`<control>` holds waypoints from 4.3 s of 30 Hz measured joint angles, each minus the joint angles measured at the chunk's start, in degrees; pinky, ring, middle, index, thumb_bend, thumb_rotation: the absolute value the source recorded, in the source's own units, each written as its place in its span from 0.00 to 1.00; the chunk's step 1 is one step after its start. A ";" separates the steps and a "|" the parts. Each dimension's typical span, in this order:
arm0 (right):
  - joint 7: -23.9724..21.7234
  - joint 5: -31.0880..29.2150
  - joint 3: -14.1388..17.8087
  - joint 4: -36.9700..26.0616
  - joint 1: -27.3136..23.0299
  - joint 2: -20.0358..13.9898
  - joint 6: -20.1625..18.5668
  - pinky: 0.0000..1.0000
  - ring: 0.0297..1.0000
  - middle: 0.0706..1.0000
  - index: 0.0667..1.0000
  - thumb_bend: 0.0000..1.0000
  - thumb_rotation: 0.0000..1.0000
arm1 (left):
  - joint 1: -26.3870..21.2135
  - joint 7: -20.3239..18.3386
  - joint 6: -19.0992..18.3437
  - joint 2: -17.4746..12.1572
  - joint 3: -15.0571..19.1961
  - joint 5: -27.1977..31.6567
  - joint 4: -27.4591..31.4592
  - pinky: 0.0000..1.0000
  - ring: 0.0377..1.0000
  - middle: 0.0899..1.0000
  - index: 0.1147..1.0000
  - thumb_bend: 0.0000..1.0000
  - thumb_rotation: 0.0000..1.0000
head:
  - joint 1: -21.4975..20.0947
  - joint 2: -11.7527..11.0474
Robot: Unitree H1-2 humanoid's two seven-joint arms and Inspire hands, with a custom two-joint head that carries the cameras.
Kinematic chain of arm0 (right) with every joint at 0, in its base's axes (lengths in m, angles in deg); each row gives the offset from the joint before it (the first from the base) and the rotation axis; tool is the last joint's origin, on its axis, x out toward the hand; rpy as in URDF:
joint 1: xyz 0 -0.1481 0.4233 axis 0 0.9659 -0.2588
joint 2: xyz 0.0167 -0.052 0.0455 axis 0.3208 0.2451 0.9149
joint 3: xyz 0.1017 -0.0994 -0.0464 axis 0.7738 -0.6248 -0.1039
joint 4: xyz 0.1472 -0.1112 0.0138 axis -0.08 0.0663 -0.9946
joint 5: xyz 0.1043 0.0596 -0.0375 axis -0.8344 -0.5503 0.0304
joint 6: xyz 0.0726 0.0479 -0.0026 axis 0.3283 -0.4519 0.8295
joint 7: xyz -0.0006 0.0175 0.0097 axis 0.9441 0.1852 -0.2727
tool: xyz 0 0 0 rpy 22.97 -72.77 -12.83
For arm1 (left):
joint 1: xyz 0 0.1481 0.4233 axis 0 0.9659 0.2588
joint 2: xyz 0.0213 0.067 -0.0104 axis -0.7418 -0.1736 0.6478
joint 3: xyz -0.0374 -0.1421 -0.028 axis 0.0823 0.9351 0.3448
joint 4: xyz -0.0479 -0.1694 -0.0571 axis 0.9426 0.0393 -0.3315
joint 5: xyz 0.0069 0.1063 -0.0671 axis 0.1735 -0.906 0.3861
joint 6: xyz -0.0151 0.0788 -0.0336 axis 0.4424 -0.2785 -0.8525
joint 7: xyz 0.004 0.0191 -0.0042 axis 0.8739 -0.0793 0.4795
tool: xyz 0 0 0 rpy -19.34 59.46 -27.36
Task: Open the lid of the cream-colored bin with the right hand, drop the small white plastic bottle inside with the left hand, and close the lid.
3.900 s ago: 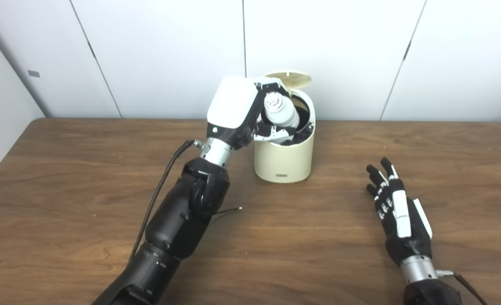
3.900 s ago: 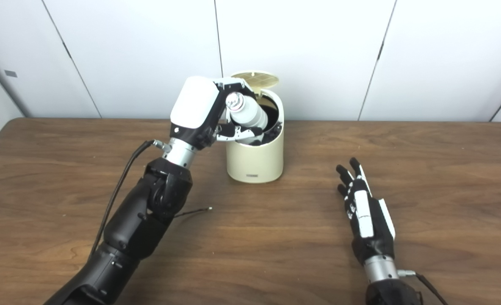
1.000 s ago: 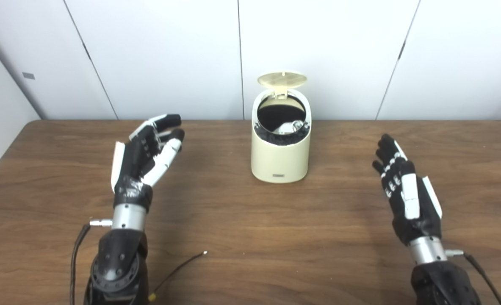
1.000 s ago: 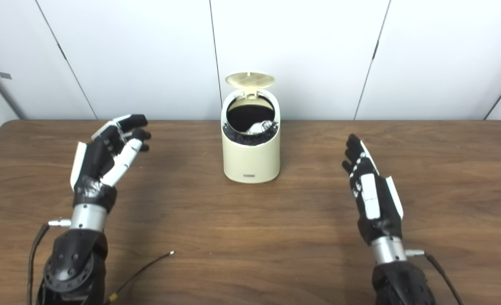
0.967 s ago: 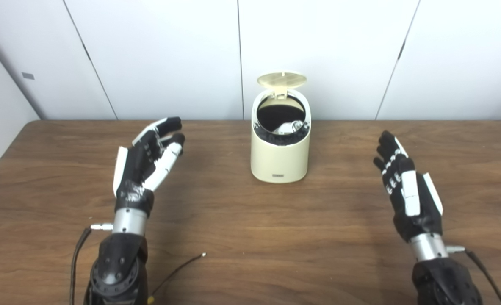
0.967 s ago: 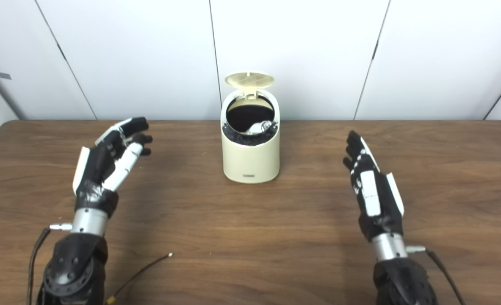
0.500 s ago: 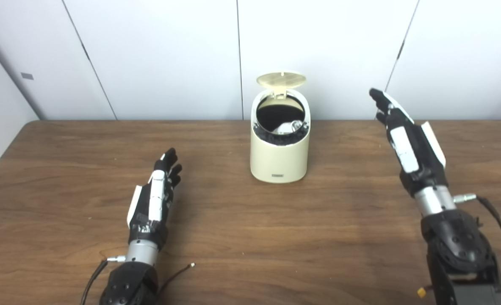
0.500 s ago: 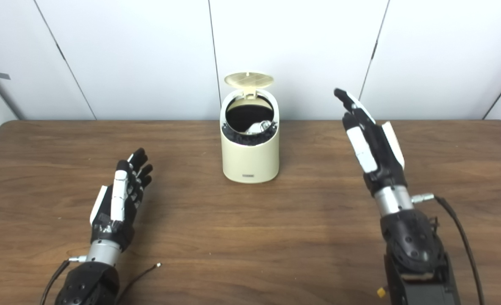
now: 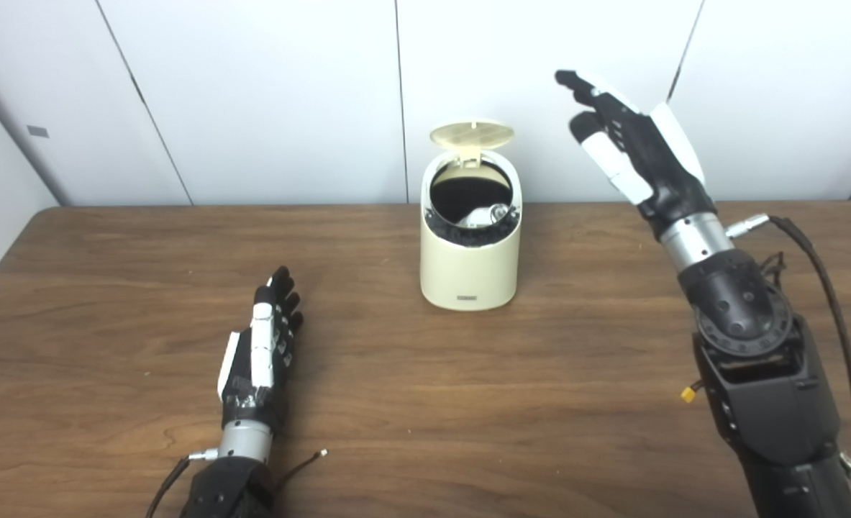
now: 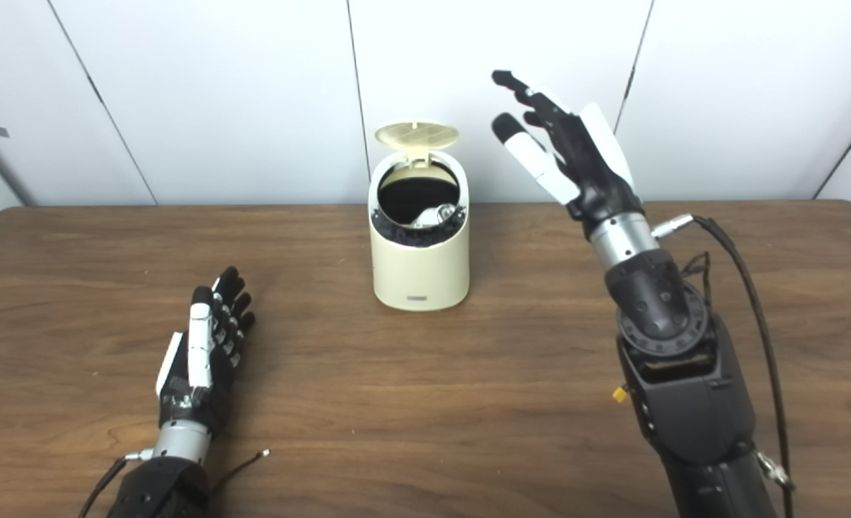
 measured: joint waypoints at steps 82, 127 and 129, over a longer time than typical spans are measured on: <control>-17.70 16.69 -11.57 -1.37 0.47 -4.26 -1.58 0.98 1.00 1.00 0.79 0.60 0.99 | -0.38 2.87 -1.54 2.26 -0.62 -1.42 0.53 0.93 0.96 0.98 0.96 0.63 0.98 | 0.97 1.14; -16.94 19.08 -14.88 2.04 -0.61 -4.19 -0.76 1.00 1.00 1.00 0.78 0.59 1.00 | -1.09 2.95 -1.54 2.85 -0.82 -1.57 0.65 0.94 0.97 0.99 0.96 0.64 0.96 | 1.67 2.55; -16.93 18.65 -14.37 1.80 -0.45 -4.17 -0.76 1.00 1.00 1.00 0.79 0.59 1.00 | -1.09 2.97 -1.55 2.91 -0.81 -1.57 0.76 0.94 0.97 0.98 0.96 0.63 0.96 | 1.67 2.55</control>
